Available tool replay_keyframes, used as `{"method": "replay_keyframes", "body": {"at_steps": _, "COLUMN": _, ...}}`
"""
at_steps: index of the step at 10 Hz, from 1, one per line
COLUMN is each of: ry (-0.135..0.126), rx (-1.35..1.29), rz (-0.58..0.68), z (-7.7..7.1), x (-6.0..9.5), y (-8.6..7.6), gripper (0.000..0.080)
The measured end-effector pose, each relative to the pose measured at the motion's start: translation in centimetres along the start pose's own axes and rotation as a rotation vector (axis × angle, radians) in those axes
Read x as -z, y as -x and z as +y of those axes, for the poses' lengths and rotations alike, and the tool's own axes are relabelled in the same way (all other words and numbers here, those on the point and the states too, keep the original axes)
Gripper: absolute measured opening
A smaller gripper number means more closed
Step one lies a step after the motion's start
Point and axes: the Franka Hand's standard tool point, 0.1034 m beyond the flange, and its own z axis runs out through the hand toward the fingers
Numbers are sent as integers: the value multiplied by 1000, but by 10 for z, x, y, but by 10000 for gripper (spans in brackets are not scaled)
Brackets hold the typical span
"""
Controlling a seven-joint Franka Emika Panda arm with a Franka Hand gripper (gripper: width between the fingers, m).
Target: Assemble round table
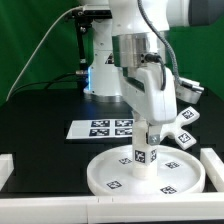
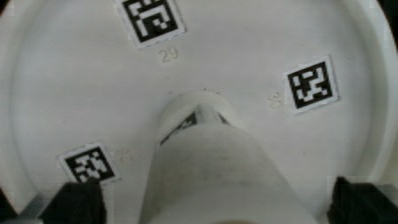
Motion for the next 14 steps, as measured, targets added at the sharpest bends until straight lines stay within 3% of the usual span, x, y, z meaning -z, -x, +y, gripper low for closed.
{"method": "replay_keyframes", "body": {"at_steps": 5, "ry": 8, "rx": 388, "rz": 0, "z": -1, "x": 0, "y": 0, "gripper": 649}}
{"method": "replay_keyframes", "body": {"at_steps": 6, "ry": 36, "rx": 566, "rz": 21, "z": -2, "x": -1, "y": 2, "gripper": 649}}
{"method": "replay_keyframes", "body": {"at_steps": 7, "ry": 47, "rx": 790, "rz": 31, "z": -4, "x": -1, "y": 3, "gripper": 649}}
{"method": "replay_keyframes", "body": {"at_steps": 11, "ry": 59, "rx": 1055, "rz": 27, "z": -2, "x": -1, "y": -1, "gripper": 649}}
{"method": "replay_keyframes", "body": {"at_steps": 14, "ry": 70, "rx": 1468, "rz": 37, "z": -5, "x": 4, "y": 1, "gripper": 649}}
